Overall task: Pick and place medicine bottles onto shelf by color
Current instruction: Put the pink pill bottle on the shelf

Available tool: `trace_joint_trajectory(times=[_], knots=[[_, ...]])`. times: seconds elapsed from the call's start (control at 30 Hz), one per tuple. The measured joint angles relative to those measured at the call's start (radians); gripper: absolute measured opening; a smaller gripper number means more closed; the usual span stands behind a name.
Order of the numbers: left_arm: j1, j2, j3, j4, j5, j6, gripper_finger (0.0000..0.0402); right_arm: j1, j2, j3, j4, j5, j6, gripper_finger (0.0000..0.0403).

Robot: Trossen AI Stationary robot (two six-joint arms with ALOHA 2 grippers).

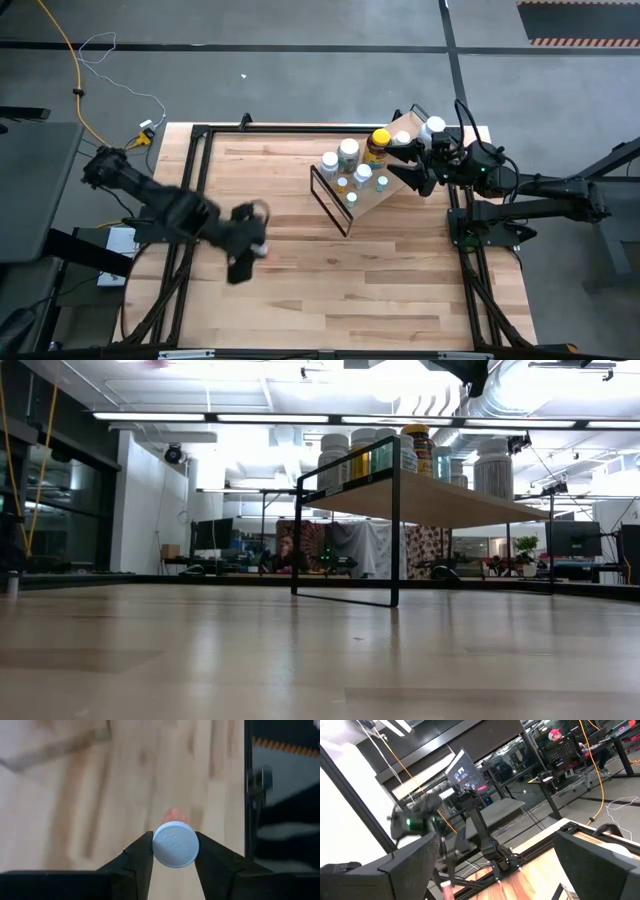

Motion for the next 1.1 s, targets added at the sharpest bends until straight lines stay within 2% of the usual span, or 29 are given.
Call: trace_joint_trajectory(times=[0.27, 0.47, 0.6, 0.73, 1.1], knots=[[0.25, 0.168, 0.338, -0.119, -0.007, 0.294, 0.0122, 0.0, 0.0, 0.0, -0.009, 0.0, -0.004, 0.0383], [0.35, 0.347, 0.596, -0.138, -0.052, 0.481, 0.0122, 0.0, 0.0, 0.0, -0.011, 0.0, -0.005, 0.0383], [0.4, 0.452, 0.724, -0.138, -0.076, 0.562, 0.0122, 0.0, 0.0, 0.0, -0.011, 0.0, -0.004, 0.0383], [0.433, 0.519, 0.784, -0.135, -0.077, 0.621, 0.0122, 0.0, 0.0, 0.0, -0.011, 0.03, -0.005, 0.0383], [0.492, 0.58, 0.789, -0.165, -0.075, 0.636, 0.0122, 0.0, 0.0, 0.0, -0.018, 0.045, -0.004, 0.0383]])
